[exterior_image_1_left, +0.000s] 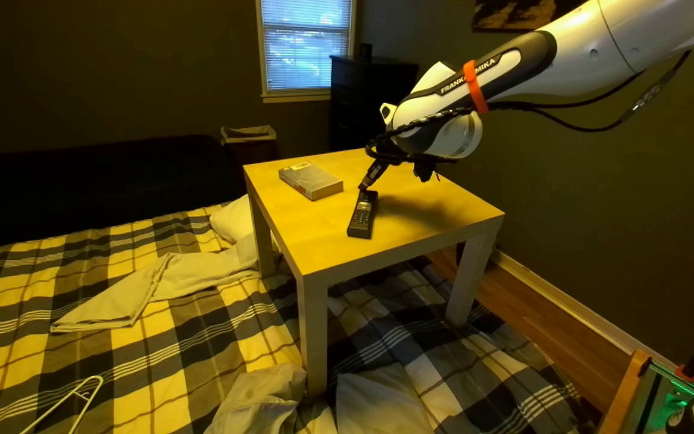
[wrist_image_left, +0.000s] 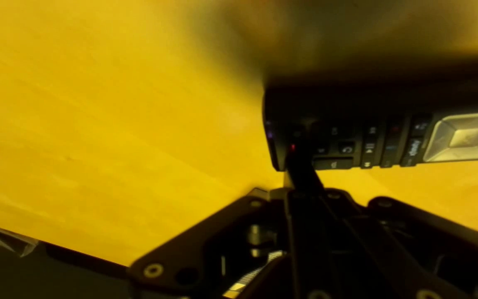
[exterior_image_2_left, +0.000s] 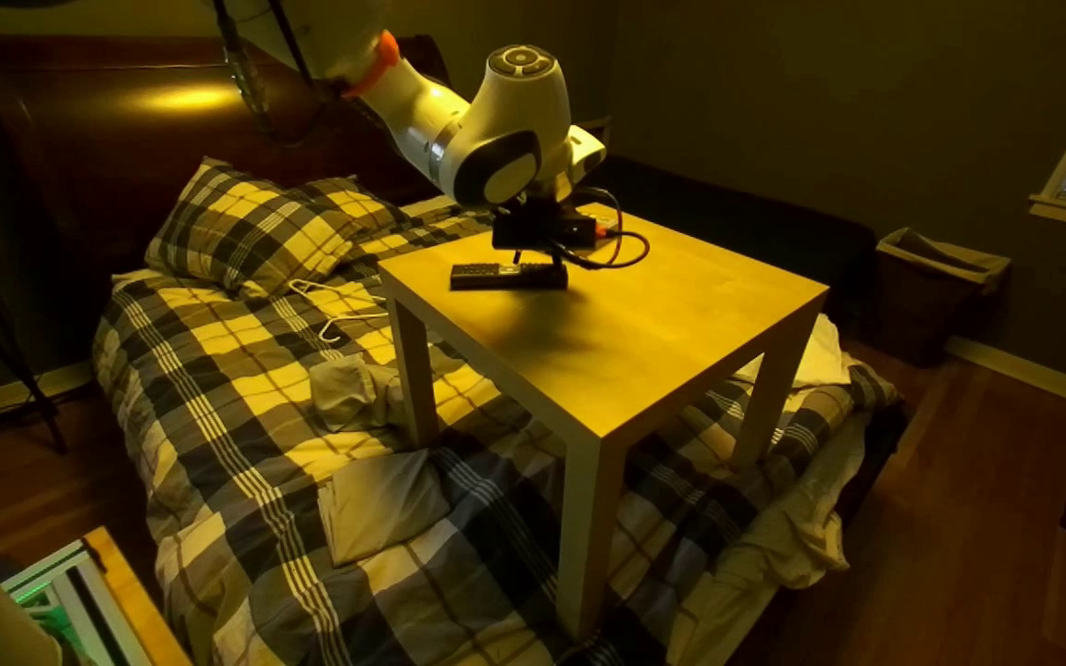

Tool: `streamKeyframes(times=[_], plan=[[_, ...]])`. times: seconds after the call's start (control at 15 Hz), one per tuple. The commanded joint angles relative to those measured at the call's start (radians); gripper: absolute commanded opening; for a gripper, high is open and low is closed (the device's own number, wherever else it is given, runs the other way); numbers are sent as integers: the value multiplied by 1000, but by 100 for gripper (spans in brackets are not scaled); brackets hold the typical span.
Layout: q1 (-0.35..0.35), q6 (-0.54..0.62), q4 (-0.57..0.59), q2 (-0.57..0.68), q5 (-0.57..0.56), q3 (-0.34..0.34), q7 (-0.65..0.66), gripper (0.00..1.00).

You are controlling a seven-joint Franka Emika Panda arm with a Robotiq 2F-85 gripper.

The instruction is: Press a button on the top part of the remote

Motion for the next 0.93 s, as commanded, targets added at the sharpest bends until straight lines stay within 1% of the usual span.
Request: streamKeyframes(times=[0.0, 0.27, 0.33, 0.53, 0.67, 0.73, 0.8, 0.87], plan=[[-14, -7, -31, 23, -30, 6, 16, 0], [-31, -8, 9, -11, -12, 15, 3, 0], [-25, -10, 12, -24, 14, 6, -18, 0], [-48, -22, 20, -69, 43, 16, -30, 0], [-78, -154, 15, -125, 102, 46, -74, 0], [-82, -233, -1, -163, 99, 41, -89, 26], [-68, -305, -6, -194, 94, 17, -99, 28], [-85, -392, -14, -233, 77, 21, -102, 34]])
